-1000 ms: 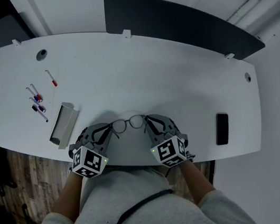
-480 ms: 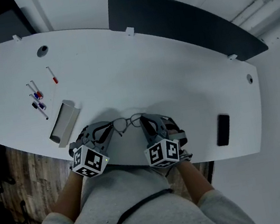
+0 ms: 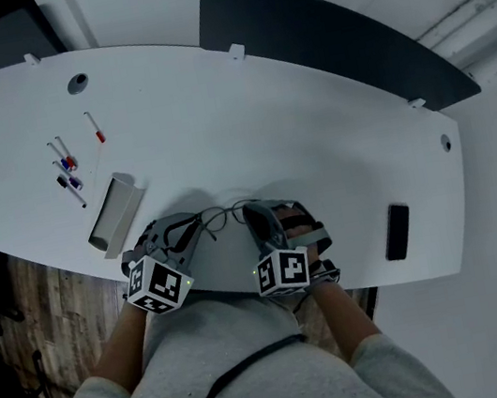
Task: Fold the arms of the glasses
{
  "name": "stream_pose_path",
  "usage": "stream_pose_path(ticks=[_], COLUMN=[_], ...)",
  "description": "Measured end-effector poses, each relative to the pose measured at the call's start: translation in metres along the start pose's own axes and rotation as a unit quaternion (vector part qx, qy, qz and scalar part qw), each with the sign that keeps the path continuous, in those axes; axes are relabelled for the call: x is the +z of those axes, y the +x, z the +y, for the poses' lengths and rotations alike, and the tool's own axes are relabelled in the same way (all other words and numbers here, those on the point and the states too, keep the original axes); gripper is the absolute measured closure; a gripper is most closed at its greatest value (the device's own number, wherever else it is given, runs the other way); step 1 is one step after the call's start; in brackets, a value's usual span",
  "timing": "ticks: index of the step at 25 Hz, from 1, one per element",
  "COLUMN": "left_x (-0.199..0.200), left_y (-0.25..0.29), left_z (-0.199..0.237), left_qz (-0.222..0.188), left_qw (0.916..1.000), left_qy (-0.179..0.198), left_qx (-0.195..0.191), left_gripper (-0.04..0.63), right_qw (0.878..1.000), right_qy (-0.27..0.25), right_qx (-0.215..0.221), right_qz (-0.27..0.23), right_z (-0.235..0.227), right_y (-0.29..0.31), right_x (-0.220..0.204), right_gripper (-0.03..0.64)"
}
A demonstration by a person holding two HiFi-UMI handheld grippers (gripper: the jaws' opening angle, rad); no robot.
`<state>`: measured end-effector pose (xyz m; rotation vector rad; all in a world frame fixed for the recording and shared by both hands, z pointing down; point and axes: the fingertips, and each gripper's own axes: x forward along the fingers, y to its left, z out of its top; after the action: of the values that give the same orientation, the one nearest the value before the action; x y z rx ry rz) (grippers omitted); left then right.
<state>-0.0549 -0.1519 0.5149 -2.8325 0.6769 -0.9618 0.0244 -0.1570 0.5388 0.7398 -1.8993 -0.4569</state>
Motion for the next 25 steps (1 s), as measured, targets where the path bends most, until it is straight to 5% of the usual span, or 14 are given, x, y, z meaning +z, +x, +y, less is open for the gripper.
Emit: stream_pose_path(ticks=[25], left_x=[-0.005], left_y=[-0.006], left_z=[0.005], left_qz=[-0.006], left_qw=[0.9998], left_qy=[-0.015], left_qx=[0.008], left_gripper=[0.557], right_qw=[0.995], right_qy=[-0.094], right_qx=[0.014], right_qz=[0.015], right_z=[0.011], right_y=[0.012], right_x=[0.006], right_gripper=[0.581])
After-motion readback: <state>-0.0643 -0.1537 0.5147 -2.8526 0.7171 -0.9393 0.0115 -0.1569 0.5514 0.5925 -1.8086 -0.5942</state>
